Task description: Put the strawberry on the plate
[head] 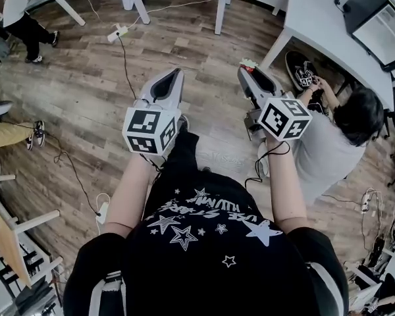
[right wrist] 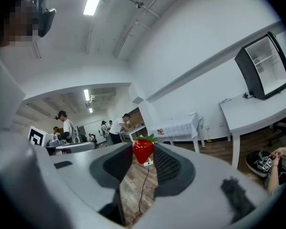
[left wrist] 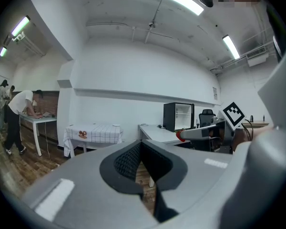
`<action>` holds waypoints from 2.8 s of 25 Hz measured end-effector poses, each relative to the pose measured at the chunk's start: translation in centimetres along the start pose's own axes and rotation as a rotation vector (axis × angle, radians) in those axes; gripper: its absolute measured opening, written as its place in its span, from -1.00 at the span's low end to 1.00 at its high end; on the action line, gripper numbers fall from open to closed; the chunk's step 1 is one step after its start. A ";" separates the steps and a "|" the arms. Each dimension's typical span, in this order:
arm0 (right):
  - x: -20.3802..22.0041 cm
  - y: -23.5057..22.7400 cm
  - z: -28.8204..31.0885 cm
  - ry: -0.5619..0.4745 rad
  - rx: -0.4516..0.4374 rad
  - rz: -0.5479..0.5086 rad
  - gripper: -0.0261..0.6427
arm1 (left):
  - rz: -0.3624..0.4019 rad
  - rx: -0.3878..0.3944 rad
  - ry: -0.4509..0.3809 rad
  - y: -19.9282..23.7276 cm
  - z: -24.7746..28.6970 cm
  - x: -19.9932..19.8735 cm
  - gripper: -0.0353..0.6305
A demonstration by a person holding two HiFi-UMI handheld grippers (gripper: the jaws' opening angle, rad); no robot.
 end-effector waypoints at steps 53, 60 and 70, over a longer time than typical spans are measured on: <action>-22.8 -32.3 43.7 -0.068 0.150 0.105 -0.49 | 0.060 0.174 -0.018 28.6 53.2 -5.4 -0.88; -27.4 -39.8 47.2 -0.066 0.149 0.127 -0.49 | 0.030 0.181 0.016 29.3 62.6 -7.0 -0.87; -31.2 -47.6 51.0 -0.062 0.147 0.148 -0.49 | 0.043 0.178 0.011 29.7 72.4 -8.7 -0.87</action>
Point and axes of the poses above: the fingertips, and each gripper's own axes: z forward along the fingers, y to its left, x out of its underside, the point moved 4 cm from there along -z, backward along the fingers, and after that the axes turned 10 degrees about z, right-handed, at the moved point
